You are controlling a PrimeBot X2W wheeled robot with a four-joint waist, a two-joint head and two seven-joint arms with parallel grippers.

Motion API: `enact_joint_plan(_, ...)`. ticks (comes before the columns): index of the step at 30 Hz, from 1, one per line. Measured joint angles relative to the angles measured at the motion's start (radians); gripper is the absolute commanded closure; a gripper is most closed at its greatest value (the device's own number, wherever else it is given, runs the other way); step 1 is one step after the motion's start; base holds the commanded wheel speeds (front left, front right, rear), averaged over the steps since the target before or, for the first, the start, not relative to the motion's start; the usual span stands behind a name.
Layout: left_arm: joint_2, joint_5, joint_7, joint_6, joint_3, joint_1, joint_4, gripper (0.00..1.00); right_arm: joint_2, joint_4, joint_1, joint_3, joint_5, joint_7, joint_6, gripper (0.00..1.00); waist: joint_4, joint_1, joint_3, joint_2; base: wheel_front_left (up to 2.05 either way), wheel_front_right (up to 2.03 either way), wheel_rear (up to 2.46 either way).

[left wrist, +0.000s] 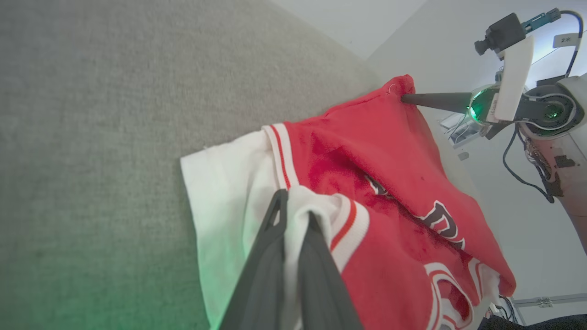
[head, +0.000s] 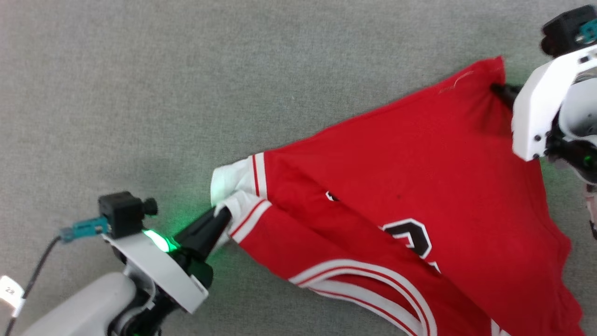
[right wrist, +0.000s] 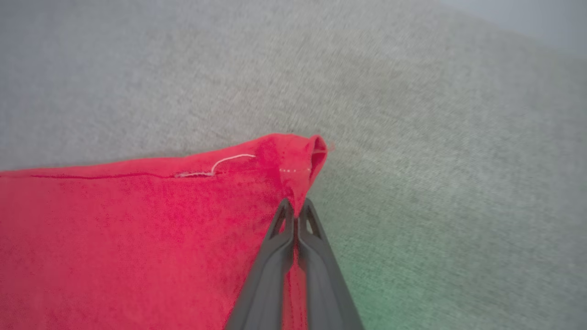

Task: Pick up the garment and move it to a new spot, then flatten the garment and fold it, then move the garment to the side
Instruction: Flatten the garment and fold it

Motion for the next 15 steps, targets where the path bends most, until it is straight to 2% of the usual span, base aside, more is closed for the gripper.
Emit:
enact_joint_plan(7, 0.014, 0.051, 0.0, 0.0, 0.096, -0.046, 0.02, 1.0, 0.028, 0.037, -0.009, -0.179, -0.041, -0.162, 0.0, 1.0, -0.023, 0.0, -0.039, 0.0, 0.0, 0.0, 0.0)
enact_joint_plan(15, 0.031, 0.009, 0.016, 0.0, 0.162, -0.346, 0.077, 1.0, 0.079, 0.077, -0.134, -0.412, -0.165, -0.317, 0.001, 1.0, -0.066, 0.0, -0.045, 0.0, 0.0, 0.0, 0.0)
